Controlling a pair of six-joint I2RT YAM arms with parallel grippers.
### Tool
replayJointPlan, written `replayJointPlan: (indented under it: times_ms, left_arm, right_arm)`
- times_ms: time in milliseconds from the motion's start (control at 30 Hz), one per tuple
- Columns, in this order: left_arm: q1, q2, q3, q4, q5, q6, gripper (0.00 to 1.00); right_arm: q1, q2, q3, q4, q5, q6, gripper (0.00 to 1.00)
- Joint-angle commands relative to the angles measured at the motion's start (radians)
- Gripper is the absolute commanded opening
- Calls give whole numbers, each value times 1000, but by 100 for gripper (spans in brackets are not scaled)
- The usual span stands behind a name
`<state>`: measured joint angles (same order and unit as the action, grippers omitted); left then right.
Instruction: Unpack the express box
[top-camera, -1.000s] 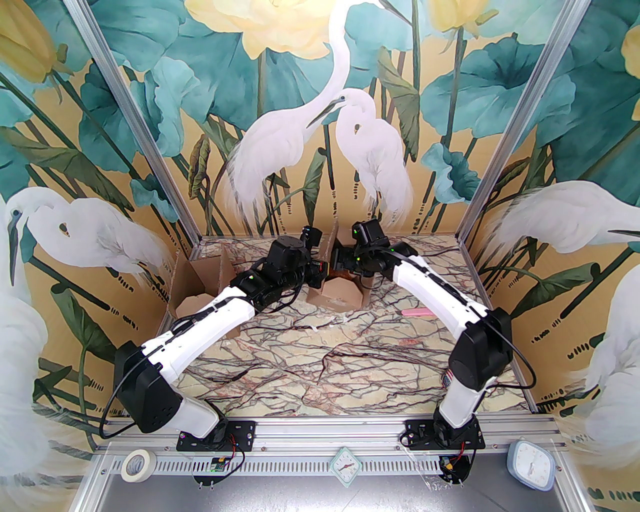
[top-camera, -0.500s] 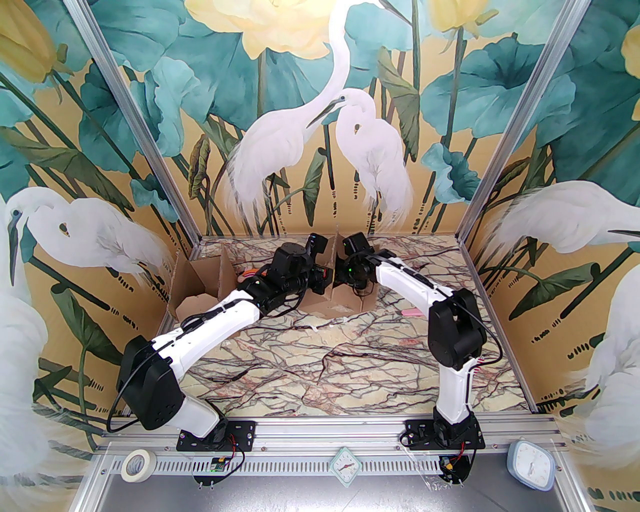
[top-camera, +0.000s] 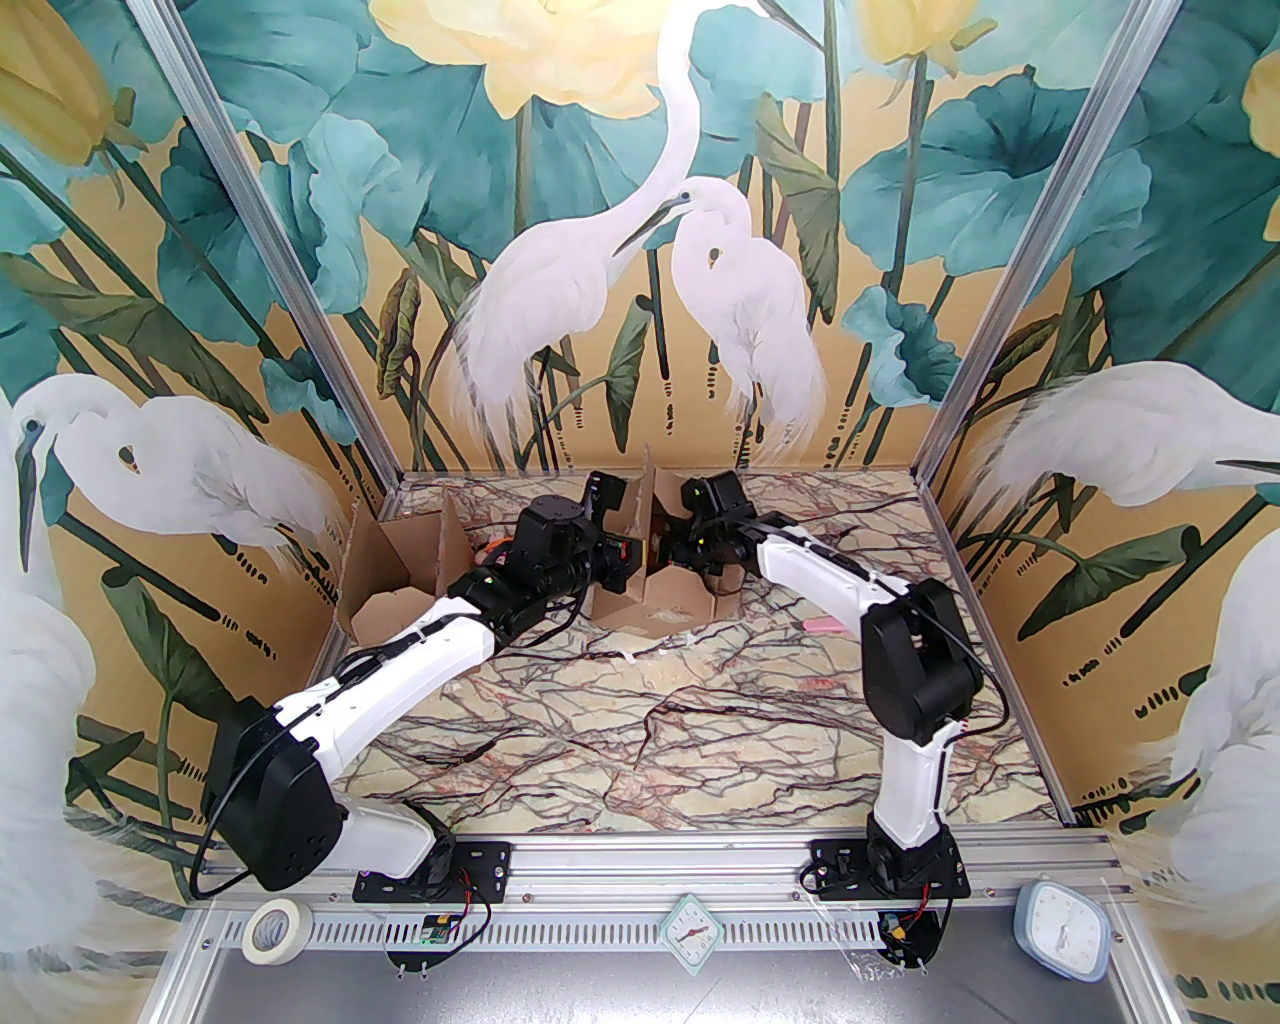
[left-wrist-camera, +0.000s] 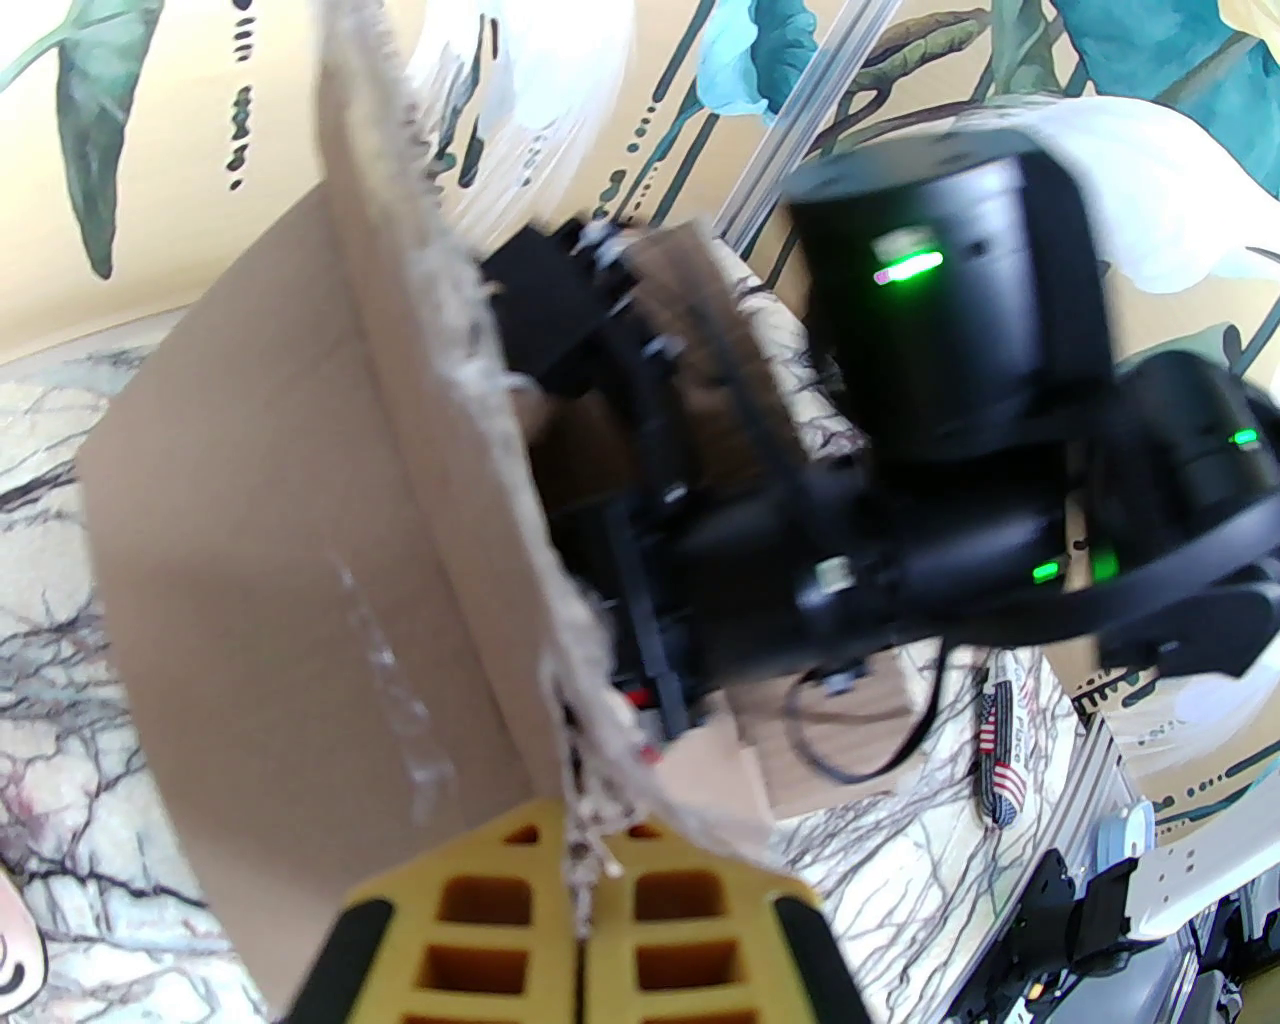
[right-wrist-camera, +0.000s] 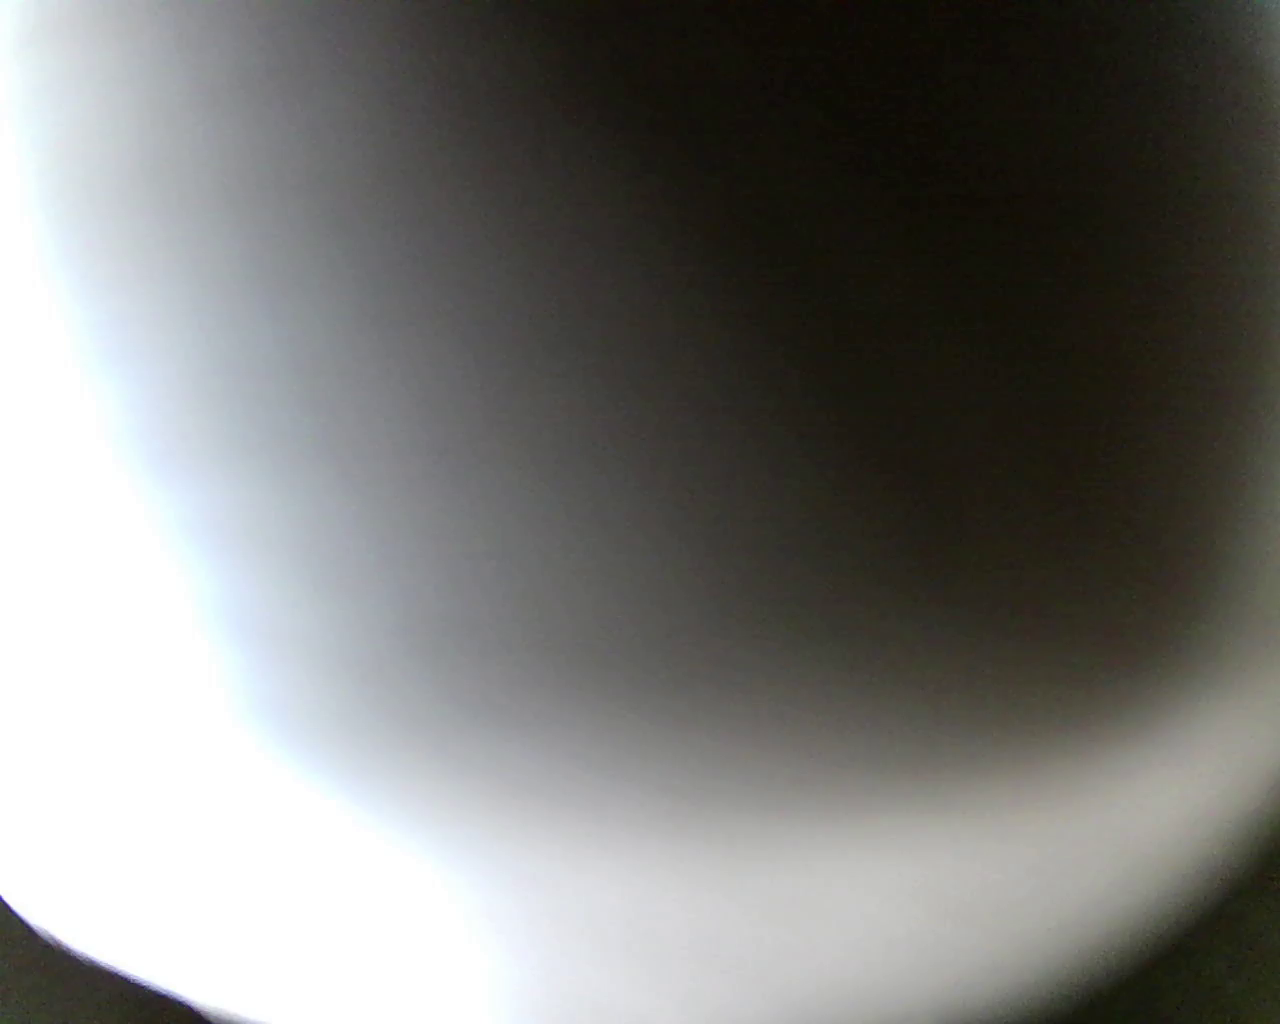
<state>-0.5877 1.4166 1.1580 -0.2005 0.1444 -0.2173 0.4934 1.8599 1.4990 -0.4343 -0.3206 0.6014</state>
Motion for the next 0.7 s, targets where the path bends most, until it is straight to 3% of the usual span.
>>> replayJointPlan:
  times_ms: [0, 400, 667]
  left_arm:
    - [27, -24, 0, -82, -54, -30, 0]
    - [51, 25, 53, -204, -68, -135, 0]
    - [37, 111, 121, -247, -61, -162, 0]
  right_arm:
    - [0, -160, -20, 16, 45, -48, 0]
    - [-4, -386, -66, 146, 86, -60, 0]
    - [-115, -420, -92, 505, -63, 195, 0]
